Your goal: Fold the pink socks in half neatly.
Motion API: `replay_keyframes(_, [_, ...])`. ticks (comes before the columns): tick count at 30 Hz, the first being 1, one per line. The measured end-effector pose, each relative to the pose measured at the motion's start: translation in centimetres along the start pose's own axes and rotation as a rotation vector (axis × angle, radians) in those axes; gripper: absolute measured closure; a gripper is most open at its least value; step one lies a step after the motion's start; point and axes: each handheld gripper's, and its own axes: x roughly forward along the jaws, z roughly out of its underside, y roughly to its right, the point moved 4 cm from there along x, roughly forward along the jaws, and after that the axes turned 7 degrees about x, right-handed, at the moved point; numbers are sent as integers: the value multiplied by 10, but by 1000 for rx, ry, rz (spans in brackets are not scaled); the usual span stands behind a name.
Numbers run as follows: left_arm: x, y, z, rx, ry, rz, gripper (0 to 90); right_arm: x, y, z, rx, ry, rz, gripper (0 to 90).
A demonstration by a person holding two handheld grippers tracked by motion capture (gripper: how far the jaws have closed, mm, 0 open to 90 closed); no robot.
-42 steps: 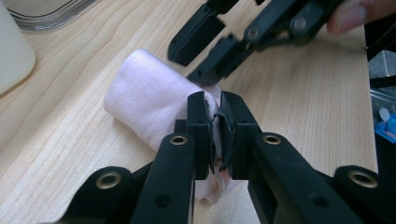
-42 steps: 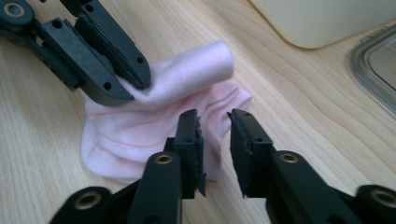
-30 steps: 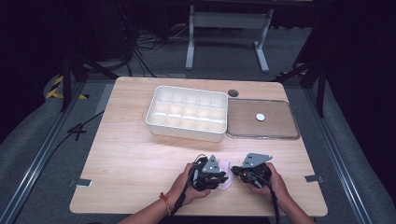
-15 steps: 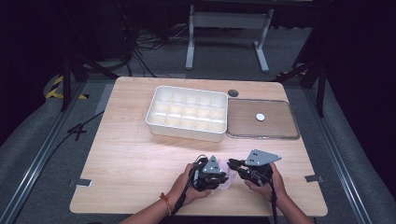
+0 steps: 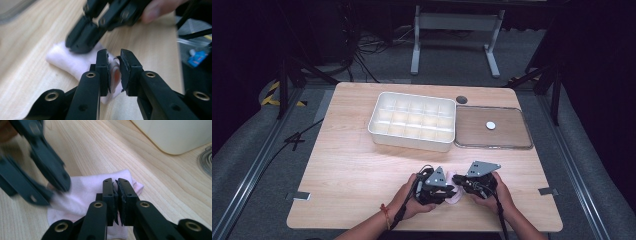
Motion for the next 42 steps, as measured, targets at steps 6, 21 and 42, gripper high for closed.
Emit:
replay_keyframes(6, [-14, -14, 2, -8, 50, -33, 773, -1, 0, 1, -6, 3, -7, 866])
replay_keyframes(21, [23, 7, 21, 63, -11, 58, 810, -3, 0, 3, -33, 2, 13, 873])
replay_keyframes(42, [23, 6, 21, 67, -21, 56, 822, -17, -6, -11, -53, 74, 10, 868])
